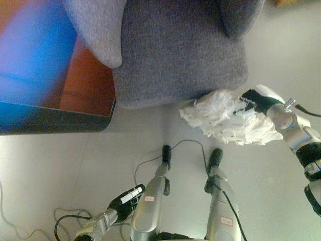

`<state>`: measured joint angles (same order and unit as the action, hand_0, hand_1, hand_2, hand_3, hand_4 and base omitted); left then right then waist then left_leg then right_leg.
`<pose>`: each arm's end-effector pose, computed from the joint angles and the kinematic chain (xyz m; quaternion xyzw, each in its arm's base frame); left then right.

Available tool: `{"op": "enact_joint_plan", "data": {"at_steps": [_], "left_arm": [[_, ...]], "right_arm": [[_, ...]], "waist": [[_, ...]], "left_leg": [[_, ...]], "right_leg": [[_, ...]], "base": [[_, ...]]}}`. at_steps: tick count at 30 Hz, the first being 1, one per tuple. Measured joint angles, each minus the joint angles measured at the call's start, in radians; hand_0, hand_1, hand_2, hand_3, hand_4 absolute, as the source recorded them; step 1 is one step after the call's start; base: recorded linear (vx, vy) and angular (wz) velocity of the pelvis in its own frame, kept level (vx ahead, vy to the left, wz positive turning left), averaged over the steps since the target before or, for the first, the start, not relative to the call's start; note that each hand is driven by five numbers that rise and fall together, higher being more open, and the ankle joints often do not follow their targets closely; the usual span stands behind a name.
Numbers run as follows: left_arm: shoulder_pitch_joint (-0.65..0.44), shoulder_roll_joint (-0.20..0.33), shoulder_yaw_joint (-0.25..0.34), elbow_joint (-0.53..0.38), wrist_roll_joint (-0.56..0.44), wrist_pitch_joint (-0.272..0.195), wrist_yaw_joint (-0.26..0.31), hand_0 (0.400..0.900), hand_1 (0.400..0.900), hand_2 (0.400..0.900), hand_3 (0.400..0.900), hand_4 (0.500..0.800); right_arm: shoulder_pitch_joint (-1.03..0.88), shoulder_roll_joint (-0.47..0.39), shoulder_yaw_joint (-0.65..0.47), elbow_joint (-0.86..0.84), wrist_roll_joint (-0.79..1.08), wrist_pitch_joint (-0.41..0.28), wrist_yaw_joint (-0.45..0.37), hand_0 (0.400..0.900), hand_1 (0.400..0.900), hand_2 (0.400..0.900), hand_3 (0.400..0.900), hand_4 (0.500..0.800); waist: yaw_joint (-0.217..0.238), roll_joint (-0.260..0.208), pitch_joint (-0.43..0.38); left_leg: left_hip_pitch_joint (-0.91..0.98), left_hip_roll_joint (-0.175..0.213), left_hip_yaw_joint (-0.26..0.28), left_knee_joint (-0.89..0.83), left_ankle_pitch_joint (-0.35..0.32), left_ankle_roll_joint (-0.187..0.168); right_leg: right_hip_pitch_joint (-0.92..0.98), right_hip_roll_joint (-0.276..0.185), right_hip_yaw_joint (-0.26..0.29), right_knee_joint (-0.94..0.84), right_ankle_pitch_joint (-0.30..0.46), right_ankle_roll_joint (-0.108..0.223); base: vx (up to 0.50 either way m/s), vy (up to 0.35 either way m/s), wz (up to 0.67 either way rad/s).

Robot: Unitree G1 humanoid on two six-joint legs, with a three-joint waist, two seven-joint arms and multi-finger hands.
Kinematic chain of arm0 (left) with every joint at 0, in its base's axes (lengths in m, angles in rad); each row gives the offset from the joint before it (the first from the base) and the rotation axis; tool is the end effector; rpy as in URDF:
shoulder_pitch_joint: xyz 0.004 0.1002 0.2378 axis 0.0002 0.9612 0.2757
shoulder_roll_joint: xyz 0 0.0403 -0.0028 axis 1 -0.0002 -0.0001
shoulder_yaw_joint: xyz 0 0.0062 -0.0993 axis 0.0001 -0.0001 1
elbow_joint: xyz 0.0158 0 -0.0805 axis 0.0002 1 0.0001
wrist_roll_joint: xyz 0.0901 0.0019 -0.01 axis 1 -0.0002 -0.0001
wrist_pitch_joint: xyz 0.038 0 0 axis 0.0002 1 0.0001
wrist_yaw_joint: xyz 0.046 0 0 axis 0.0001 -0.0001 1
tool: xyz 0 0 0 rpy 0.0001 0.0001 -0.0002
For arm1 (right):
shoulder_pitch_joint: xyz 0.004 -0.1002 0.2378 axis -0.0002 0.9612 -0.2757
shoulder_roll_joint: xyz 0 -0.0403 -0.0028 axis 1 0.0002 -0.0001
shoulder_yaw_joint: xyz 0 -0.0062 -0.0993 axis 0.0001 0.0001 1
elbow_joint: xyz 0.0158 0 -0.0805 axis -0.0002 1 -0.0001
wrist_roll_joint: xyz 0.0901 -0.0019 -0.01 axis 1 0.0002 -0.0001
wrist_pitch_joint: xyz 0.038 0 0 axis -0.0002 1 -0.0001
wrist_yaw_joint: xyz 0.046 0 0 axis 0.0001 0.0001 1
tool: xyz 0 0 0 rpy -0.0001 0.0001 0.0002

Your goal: Pick up the pillow and put it on the sofa.

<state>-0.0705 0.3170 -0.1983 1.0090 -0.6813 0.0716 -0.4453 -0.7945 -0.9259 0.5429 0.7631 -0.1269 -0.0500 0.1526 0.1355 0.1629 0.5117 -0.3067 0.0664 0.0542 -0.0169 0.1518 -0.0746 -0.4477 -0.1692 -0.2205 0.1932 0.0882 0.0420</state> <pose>0.1242 0.2299 -0.0789 -0.2165 0.4294 -0.0568 0.8749 0.2973 -0.2995 0.1667 -0.5683 0.0912 0.0375 0.8169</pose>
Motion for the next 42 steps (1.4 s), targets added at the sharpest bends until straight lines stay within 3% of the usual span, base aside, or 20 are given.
{"op": "enact_joint_plan", "data": {"at_steps": [6, 13, 15, 22, 26, 32, 42], "left_arm": [[0.016, 0.008, 0.063, 0.062, 0.065, 0.031, 0.002, 0.9, 0.9, 0.9, 0.9, 0.8], [0.052, 0.014, 0.135, 0.09, 0.13, 0.048, 0.003, 0.9, 0.9, 0.9, 0.9, 0.8], [0.056, 0.013, 0.161, 0.115, 0.162, 0.062, 0.012, 0.9, 0.9, 0.9, 0.9, 0.8], [0.097, 0.006, 0.191, 0.157, 0.208, 0.071, 0.017, 0.9, 0.9, 0.9, 0.9, 0.8], [0.125, 0.007, 0.203, 0.19, 0.213, 0.08, 0.023, 0.9, 0.9, 0.9, 0.9, 0.8], [0.146, 0.004, 0.202, 0.219, 0.217, 0.085, 0.041, 0.9, 0.9, 0.9, 0.9, 0.8], [0.151, 0.005, 0.204, 0.234, 0.227, 0.083, 0.065, 0.9, 0.9, 0.9, 0.9, 0.8]], "right_arm": [[0.072, -0.002, -0.044, -0.148, 0.015, -0.011, 0.128, 0.4, 0.4, 0.4, 0.4, 0.5], [0.119, -0.005, -0.125, -0.183, 0.045, -0.039, 0.238, 0.4, 0.4, 0.4, 0.4, 0.5], [0.12, -0.008, -0.129, -0.187, 0.054, -0.038, 0.315, 0.4, 0.4, 0.4, 0.4, 0.5], [0.123, -0.017, -0.131, -0.244, 0.112, -0.036, 0.484, 0.4, 0.4, 0.4, 0.4, 0.5], [0.111, -0.017, -0.126, -0.243, 0.154, -0.017, 0.521, 0.4, 0.4, 0.4, 0.4, 0.5], [0.011, -0.016, -0.057, -0.218, 0.241, 0.026, 0.563, 0.4, 0.4, 0.4, 0.4, 0.5], [-0.162, 0.059, 0.08, -0.118, 0.274, 0.18, 0.574, 0.4, 0.4, 0.4, 0.4, 0.5]], "waist": [[-0.024, -0.051, -0.013], [-0.025, -0.109, -0.056], [-0.024, -0.125, -0.07], [-0.022, -0.166, -0.194], [-0.019, -0.19, -0.277], [-0.017, -0.2, -0.336], [0.038, -0.226, -0.385]], "left_leg": [[0.155, 0.017, -0.004, -0.063, -0.003, -0.005], [0.233, 0.018, -0.003, -0.063, -0.034, -0.006], [0.284, 0.017, -0.001, -0.063, -0.047, -0.007], [0.326, 0.013, -0.001, -0.064, -0.061, -0.005], [0.331, 0.009, -0.002, -0.064, -0.063, -0.004], [0.359, 0.009, -0.005, -0.064, -0.064, -0.003], [0.364, 0.005, -0.031, -0.064, -0.06, -0.003]], "right_leg": [[0.204, 0.031, -0.028, -0.154, 0.036, 0.015], [0.333, 0.042, -0.043, -0.255, 0.062, 0.017], [0.401, 0.044, -0.054, -0.279, 0.064, 0.019], [0.445, 0.039, -0.057, -0.28, 0.05, 0.027], [0.452, 0.035, -0.059, -0.28, 0.047, 0.031], [0.483, 0.034, -0.065, -0.28, 0.044, 0.036], [0.504, 0.03, -0.092, -0.28, 0.04, 0.037]], "base": [[0.15, -0.027, 0.05], [0.15, 0.001, 0.05], [0.19, 0.03, 0.12], [0.1, 0.044, 0.05], [0.05, 0.047, 0.09], [0.06, 0.046, 0.1], [0.08, 0.048, 0.08]]}}
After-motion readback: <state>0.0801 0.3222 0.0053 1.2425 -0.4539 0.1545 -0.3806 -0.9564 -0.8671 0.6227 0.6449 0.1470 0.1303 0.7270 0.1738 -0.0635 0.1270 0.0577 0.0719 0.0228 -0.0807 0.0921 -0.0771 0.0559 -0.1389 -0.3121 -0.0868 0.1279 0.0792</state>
